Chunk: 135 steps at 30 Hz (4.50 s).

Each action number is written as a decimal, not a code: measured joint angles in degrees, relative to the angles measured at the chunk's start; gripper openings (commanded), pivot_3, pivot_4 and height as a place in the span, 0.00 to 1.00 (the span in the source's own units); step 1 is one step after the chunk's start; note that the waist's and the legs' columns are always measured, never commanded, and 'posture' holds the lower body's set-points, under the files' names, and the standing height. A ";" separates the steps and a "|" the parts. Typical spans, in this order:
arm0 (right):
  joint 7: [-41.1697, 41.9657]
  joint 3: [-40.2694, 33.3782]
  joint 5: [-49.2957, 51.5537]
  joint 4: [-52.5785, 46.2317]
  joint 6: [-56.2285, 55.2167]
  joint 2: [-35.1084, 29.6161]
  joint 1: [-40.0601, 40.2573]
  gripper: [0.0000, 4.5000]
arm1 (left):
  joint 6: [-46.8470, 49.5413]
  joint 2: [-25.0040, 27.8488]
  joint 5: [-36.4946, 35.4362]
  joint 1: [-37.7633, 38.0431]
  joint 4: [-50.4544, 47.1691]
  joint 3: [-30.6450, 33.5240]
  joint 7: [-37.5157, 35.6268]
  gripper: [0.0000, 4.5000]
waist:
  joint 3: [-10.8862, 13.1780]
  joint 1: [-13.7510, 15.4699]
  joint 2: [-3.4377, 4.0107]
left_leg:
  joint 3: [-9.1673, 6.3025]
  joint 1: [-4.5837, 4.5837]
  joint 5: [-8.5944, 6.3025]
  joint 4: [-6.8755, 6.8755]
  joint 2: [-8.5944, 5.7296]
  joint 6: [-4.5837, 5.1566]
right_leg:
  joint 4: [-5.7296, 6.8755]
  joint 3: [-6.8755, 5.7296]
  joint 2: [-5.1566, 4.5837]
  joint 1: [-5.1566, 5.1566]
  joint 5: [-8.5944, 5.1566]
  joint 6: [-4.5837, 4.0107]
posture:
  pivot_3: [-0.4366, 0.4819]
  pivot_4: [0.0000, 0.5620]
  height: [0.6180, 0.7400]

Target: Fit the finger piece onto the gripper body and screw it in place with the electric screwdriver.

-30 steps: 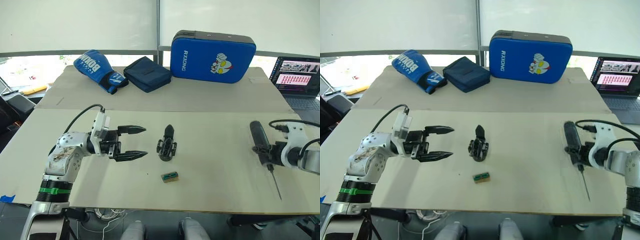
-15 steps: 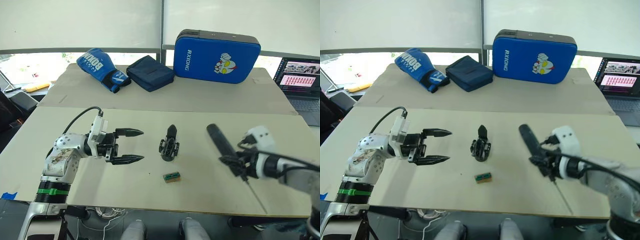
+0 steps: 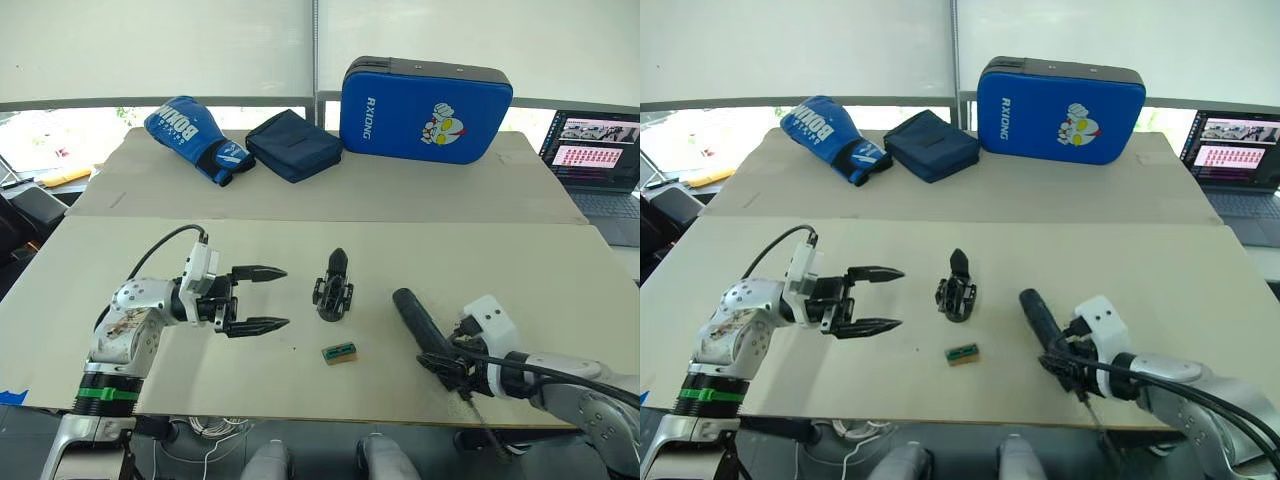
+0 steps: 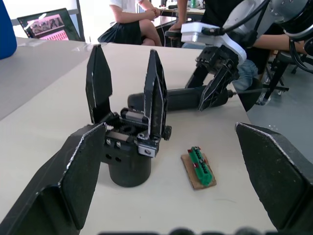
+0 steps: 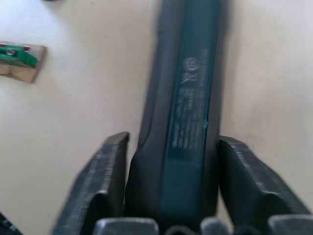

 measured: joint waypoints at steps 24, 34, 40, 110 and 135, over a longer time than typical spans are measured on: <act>-12.78 20.84 34.28 15.62 17.60 -25.22 -28.99 0.99 | -1.03 0.53 1.33 2.87 -4.17 -2.53 -0.45 1.00 | 0.00 0.20 -0.09 | 0.04 -0.10 0.00 0.02 0.04 0.00 | -0.07 0.00 -0.01 -0.08 0.08 -0.09 | 0.48 0.27 1.00; -20.60 30.45 36.26 21.96 17.60 -22.43 -35.45 0.99 | 0.21 0.52 1.30 5.06 -7.68 -3.63 1.71 1.00 | -0.01 0.37 -0.09 | 0.05 -0.14 0.00 0.02 0.03 0.00 | -0.10 0.00 -0.02 -0.09 0.09 -0.08 | 0.48 0.27 1.00; -22.95 31.02 37.17 22.21 17.48 -21.93 -35.30 0.87 | 0.27 0.49 1.27 6.46 -8.46 -3.64 2.63 1.00 | -0.14 0.33 -0.30 | 0.05 -0.08 0.00 0.02 0.05 0.01 | -0.10 0.00 0.00 -0.04 0.09 -0.09 | 0.48 0.27 1.00; 26.84 14.11 -3.85 3.39 -57.29 13.77 -6.53 0.43 | -8.02 -9.01 15.81 6.46 2.14 -14.90 12.05 1.00 | -0.10 0.21 -0.17 | 0.22 0.19 0.01 0.14 -0.05 -0.01 | 0.44 0.32 0.00 -0.10 0.20 0.00 | 0.48 0.27 1.00; 28.48 16.24 -9.32 10.09 -62.86 15.80 -6.95 0.43 | -10.35 -10.09 17.94 7.02 2.68 -17.16 15.05 1.00 | -0.10 0.27 -0.17 | 0.26 0.29 0.02 0.14 -0.05 -0.02 | 0.45 0.37 0.00 -0.06 0.20 0.00 | 0.48 0.27 1.00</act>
